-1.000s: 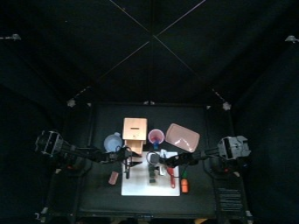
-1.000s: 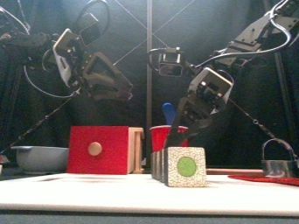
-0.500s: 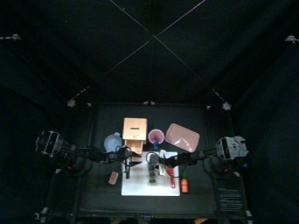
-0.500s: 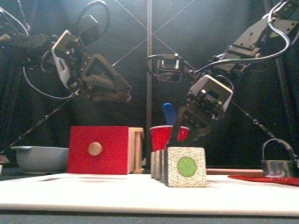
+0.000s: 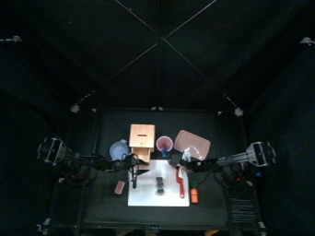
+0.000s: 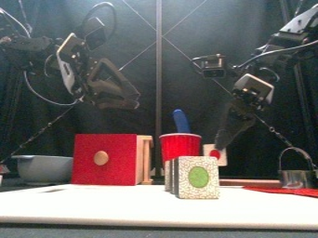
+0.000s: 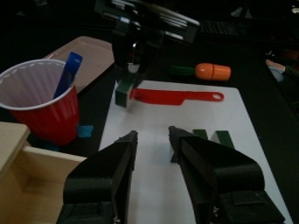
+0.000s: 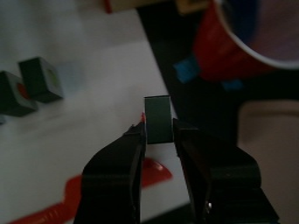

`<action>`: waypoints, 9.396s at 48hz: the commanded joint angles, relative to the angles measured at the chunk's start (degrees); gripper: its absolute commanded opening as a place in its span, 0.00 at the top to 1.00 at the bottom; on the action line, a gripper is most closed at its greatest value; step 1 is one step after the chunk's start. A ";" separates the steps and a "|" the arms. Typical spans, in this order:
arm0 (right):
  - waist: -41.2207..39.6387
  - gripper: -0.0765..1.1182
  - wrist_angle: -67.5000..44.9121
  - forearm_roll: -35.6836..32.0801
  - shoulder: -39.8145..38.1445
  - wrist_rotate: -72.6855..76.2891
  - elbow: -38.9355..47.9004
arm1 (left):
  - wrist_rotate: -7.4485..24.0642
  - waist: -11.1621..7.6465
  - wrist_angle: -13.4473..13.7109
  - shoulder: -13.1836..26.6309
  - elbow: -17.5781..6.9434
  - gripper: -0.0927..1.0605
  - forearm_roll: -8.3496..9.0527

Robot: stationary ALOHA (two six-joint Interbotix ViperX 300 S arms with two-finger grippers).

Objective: Place sushi on board then cut the sushi with the knife then place the pieces on the plate
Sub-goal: Place the 4 sushi pieces on the plate

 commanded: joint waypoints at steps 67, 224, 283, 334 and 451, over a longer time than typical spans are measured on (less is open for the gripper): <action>-7.47 0.21 -1.23 5.63 -10.55 -0.09 1.32 | 0.35 1.05 -0.26 -0.26 -0.62 0.26 0.09; -36.83 0.31 -10.11 5.10 -4.57 -0.09 10.28 | 0.26 2.37 -0.53 0.44 -0.35 0.26 0.09; 9.93 0.30 -15.73 4.83 14.77 -0.09 -13.27 | 0.18 3.34 -0.35 0.35 -2.99 0.26 1.41; 8.00 0.41 -15.56 4.92 17.58 0.00 -14.50 | 0.00 2.90 -0.35 0.44 -1.76 0.26 1.14; 0.35 0.24 -5.62 7.91 -20.48 0.26 8.70 | 0.26 3.34 -0.26 0.35 -2.02 0.26 0.62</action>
